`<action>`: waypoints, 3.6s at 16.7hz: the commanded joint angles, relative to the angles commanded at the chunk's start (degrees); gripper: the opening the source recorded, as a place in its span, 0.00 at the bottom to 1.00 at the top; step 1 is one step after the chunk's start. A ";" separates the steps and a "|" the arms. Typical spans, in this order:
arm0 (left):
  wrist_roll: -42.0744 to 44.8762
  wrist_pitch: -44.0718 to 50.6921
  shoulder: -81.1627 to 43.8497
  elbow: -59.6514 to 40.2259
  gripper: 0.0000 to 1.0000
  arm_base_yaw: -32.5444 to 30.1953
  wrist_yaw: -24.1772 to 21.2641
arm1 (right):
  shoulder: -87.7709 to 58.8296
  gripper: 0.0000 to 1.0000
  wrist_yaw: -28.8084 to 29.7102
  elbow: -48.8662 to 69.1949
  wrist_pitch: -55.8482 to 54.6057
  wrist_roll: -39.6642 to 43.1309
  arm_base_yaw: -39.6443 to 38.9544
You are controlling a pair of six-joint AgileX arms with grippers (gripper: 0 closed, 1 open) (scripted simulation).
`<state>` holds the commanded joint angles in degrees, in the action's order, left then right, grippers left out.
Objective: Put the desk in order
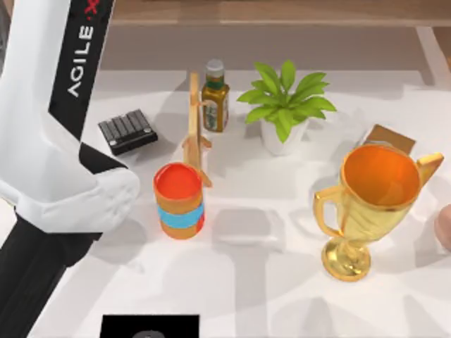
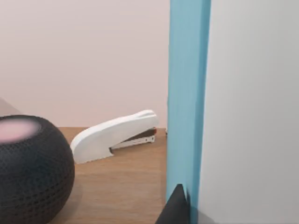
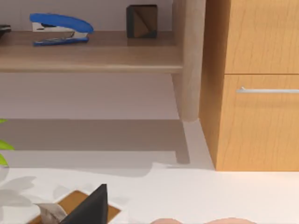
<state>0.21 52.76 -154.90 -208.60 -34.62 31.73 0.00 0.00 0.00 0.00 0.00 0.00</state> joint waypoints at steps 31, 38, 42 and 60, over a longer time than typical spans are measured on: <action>84.25 -71.37 42.81 135.34 0.00 75.32 -43.77 | 0.00 1.00 0.00 0.00 0.00 0.00 0.00; 97.68 -87.51 46.57 153.45 0.00 68.13 -59.79 | 0.00 1.00 0.00 0.00 0.00 0.00 0.00; 99.71 -90.41 46.30 155.63 0.00 64.21 -63.21 | 0.00 1.00 0.00 0.00 0.00 0.00 0.00; 98.87 -89.80 41.12 149.40 0.08 61.85 -61.04 | 0.00 1.00 0.00 0.00 0.00 0.00 0.00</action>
<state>99.08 -37.04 -113.78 -59.21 27.23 -29.31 0.00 0.00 0.00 0.00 0.00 0.00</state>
